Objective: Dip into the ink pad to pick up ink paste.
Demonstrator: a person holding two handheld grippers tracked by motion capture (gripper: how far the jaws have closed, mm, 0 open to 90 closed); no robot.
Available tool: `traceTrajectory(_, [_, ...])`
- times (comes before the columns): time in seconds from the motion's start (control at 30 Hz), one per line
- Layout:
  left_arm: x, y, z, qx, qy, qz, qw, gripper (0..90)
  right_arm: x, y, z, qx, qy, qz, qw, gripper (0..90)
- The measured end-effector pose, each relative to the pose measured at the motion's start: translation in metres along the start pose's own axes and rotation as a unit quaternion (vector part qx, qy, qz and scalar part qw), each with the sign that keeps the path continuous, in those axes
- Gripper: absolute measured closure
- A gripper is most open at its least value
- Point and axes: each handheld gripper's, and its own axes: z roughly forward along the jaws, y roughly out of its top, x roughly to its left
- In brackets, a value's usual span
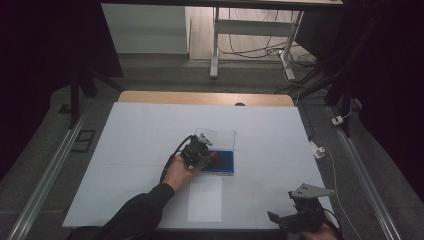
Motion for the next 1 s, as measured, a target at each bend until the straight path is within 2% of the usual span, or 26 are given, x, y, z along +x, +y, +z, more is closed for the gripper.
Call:
traceTrajectory(0.13, [0.003, -0.002, 0.0, -0.007, -0.009, -0.01, 0.9999, 80.7, 0.0, 0.0, 0.0, 0.0, 0.0, 0.0, 1.0, 0.3])
traceTrajectory(0.3, [-0.005, -0.002, 0.001, -0.006, 0.015, 0.006, 0.9998, 80.7, 0.0, 0.0, 0.0, 0.002, 0.0, -0.001, 1.0, 0.4])
traceTrajectory(0.43, [-0.004, -0.001, 0.0, -0.004, 0.013, 0.004, 0.9999, 80.6, 0.0, 0.001, 0.001, 0.004, 0.0, -0.004, 1.0, 0.4])
traceTrajectory(0.67, [0.001, 0.003, -0.002, 0.004, -0.002, -0.001, 1.0, 80.1, -0.001, 0.0, 0.001, 0.001, 0.001, 0.0, 1.0, 1.9])
traceTrajectory(0.77, [0.003, 0.004, -0.005, 0.005, -0.005, -0.012, 0.9999, 79.9, 0.0, 0.0, 0.0, 0.0, 0.002, 0.0, 1.0, 1.8])
traceTrajectory(1.0, [0.006, 0.01, -0.024, -0.017, -0.009, -0.005, 0.9998, 79.7, -0.001, 0.0, 0.0, 0.002, 0.006, 0.001, 1.0, 1.8])
